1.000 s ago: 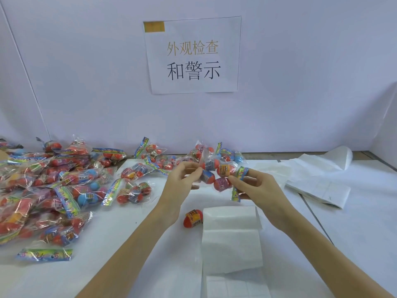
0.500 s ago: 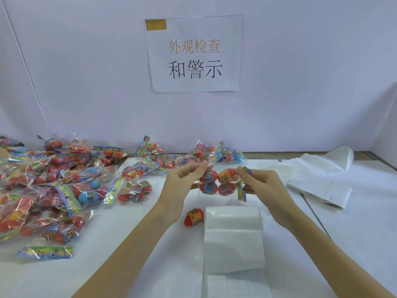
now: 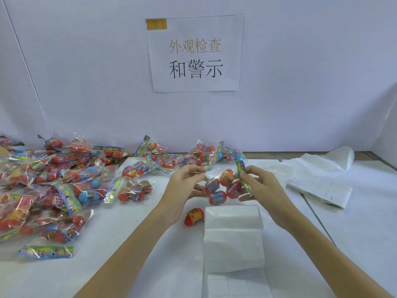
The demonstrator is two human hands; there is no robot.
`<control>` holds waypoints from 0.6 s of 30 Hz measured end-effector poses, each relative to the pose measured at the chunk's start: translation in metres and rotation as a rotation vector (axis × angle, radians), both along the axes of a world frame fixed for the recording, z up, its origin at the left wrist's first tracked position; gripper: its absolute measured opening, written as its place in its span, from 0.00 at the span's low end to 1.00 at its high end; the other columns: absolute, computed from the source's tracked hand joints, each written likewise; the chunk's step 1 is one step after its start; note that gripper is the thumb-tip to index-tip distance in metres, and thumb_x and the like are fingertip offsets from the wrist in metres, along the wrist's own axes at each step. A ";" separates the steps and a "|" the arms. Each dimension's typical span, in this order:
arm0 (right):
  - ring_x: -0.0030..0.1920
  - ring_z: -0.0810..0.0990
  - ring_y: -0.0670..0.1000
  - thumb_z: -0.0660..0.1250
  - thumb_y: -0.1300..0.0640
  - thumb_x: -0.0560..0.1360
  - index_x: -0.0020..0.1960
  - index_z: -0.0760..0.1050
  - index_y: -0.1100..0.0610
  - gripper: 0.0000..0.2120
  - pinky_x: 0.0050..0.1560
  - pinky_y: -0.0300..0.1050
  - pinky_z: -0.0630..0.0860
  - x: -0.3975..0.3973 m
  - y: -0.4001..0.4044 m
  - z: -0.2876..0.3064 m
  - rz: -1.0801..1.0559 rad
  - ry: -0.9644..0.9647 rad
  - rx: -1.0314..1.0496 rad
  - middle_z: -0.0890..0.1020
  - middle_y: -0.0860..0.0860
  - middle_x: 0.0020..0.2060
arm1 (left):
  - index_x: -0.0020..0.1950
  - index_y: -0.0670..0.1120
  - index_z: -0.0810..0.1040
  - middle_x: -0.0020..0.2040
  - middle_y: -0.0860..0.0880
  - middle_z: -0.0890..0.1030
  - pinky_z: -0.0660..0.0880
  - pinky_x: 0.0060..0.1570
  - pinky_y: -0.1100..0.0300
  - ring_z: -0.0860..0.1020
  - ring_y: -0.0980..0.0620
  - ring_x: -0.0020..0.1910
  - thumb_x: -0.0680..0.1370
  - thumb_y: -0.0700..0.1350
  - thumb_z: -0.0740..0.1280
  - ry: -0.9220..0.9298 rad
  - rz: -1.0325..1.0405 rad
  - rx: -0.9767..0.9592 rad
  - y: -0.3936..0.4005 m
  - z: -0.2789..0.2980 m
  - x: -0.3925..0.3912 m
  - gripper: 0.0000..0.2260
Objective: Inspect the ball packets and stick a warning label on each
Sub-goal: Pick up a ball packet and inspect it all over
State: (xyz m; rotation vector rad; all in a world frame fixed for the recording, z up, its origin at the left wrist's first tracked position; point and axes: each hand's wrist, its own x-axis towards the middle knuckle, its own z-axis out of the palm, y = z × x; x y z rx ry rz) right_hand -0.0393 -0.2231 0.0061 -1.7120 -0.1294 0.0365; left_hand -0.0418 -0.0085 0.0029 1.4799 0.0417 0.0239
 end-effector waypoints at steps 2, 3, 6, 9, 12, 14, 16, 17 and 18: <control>0.33 0.84 0.50 0.62 0.58 0.86 0.51 0.80 0.59 0.10 0.37 0.44 0.83 -0.002 0.000 -0.001 -0.022 -0.052 -0.094 0.87 0.53 0.37 | 0.58 0.47 0.83 0.47 0.47 0.85 0.81 0.37 0.57 0.82 0.52 0.38 0.83 0.41 0.68 -0.027 -0.078 0.120 -0.004 -0.001 -0.001 0.06; 0.33 0.83 0.50 0.61 0.56 0.86 0.50 0.80 0.58 0.11 0.36 0.44 0.82 -0.002 0.002 -0.002 -0.022 -0.076 -0.134 0.86 0.54 0.37 | 0.57 0.49 0.84 0.46 0.50 0.85 0.80 0.37 0.59 0.81 0.55 0.38 0.83 0.44 0.69 -0.054 -0.107 0.183 -0.007 -0.002 -0.003 0.06; 0.38 0.86 0.50 0.63 0.45 0.84 0.51 0.83 0.56 0.16 0.40 0.41 0.82 -0.003 0.008 -0.003 0.051 -0.046 -0.093 0.87 0.55 0.41 | 0.51 0.52 0.87 0.46 0.51 0.85 0.78 0.39 0.66 0.82 0.58 0.39 0.80 0.50 0.73 -0.149 -0.062 0.288 -0.012 -0.008 -0.005 0.04; 0.44 0.87 0.49 0.71 0.47 0.80 0.55 0.85 0.55 0.12 0.43 0.39 0.82 -0.003 0.007 -0.001 0.085 0.017 0.081 0.89 0.53 0.44 | 0.51 0.50 0.87 0.49 0.50 0.86 0.79 0.41 0.66 0.84 0.55 0.46 0.80 0.49 0.72 -0.147 0.054 0.232 -0.010 -0.009 -0.001 0.05; 0.47 0.87 0.49 0.73 0.52 0.79 0.56 0.86 0.54 0.08 0.45 0.40 0.81 -0.001 0.003 -0.001 0.037 0.003 0.101 0.89 0.51 0.46 | 0.52 0.50 0.86 0.49 0.50 0.86 0.81 0.43 0.63 0.84 0.54 0.47 0.81 0.49 0.72 -0.125 0.033 0.232 -0.005 -0.008 0.001 0.05; 0.47 0.87 0.48 0.73 0.52 0.79 0.54 0.87 0.52 0.07 0.47 0.40 0.80 -0.002 0.002 -0.002 0.042 -0.014 0.072 0.89 0.50 0.46 | 0.50 0.46 0.85 0.46 0.48 0.86 0.81 0.43 0.62 0.84 0.53 0.43 0.81 0.50 0.72 -0.137 -0.009 0.234 -0.005 -0.008 0.000 0.08; 0.47 0.86 0.48 0.74 0.52 0.79 0.53 0.88 0.51 0.06 0.50 0.41 0.80 -0.003 0.003 -0.003 0.047 -0.010 0.081 0.89 0.51 0.46 | 0.49 0.43 0.83 0.44 0.46 0.86 0.82 0.43 0.59 0.83 0.53 0.39 0.81 0.49 0.71 -0.166 -0.007 0.248 -0.006 -0.008 -0.001 0.10; 0.48 0.86 0.48 0.73 0.52 0.79 0.53 0.88 0.51 0.06 0.52 0.41 0.80 -0.003 0.002 -0.003 0.042 -0.005 0.095 0.89 0.51 0.47 | 0.48 0.41 0.82 0.43 0.47 0.85 0.82 0.42 0.58 0.82 0.54 0.38 0.82 0.48 0.71 -0.182 0.002 0.255 -0.006 -0.008 -0.001 0.10; 0.49 0.86 0.48 0.72 0.52 0.79 0.53 0.88 0.51 0.07 0.54 0.41 0.80 -0.003 0.001 -0.002 0.042 0.004 0.113 0.89 0.50 0.47 | 0.48 0.41 0.82 0.41 0.49 0.84 0.81 0.40 0.58 0.81 0.55 0.36 0.82 0.47 0.70 -0.191 0.011 0.255 -0.006 -0.007 -0.001 0.09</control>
